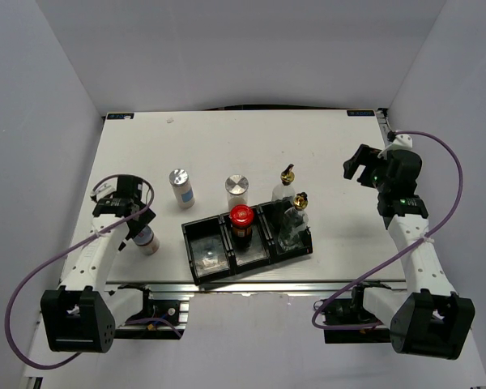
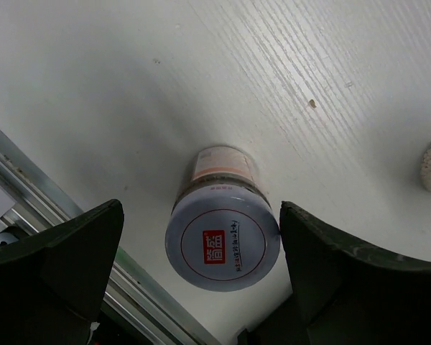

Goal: Organize the condiment bottles

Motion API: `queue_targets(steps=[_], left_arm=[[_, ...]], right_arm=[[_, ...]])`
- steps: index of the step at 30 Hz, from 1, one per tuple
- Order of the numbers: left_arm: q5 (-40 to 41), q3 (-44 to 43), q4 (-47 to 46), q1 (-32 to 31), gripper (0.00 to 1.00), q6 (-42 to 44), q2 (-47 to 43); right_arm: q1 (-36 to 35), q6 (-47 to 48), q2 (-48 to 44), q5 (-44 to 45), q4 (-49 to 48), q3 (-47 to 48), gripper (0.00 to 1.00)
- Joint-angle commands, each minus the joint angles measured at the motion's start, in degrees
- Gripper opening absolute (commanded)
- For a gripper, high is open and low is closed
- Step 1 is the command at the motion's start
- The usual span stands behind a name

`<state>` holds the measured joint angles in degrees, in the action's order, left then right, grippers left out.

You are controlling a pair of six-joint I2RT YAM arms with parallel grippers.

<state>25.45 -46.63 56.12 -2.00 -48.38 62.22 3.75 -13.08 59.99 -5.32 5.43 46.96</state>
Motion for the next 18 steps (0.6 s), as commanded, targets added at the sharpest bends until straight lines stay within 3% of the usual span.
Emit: queue_targets(steps=[1,6,8,13,18], left_arm=[[-2.51,1.28,-2.93,0.77,0.98,1.62,0.36],[-4.62,4.09,-4.53,0.77,0.96,2.24,0.19],[-4.97,5.06,-4.35,0.77,0.9,2.06,-0.6],[-4.98,5.59,-3.21,0.77,0.61,2.24,-1.75],[-7.52,1.64,-2.94,0.68,0.24,4.08,-2.45]], right_arm=[[0.29,0.6,0.13,0.66,-1.48,0.59,0.89],[0.29,0.51,0.31,0.49,-1.56,0.68,0.89],[0.29,0.34,0.48,0.4,-1.65,0.68,0.89],[0.29,-0.01,2.06,-0.74,-0.43,1.91,0.89],[0.29,-0.28,2.07,-0.74,-0.42,1.99,0.89]])
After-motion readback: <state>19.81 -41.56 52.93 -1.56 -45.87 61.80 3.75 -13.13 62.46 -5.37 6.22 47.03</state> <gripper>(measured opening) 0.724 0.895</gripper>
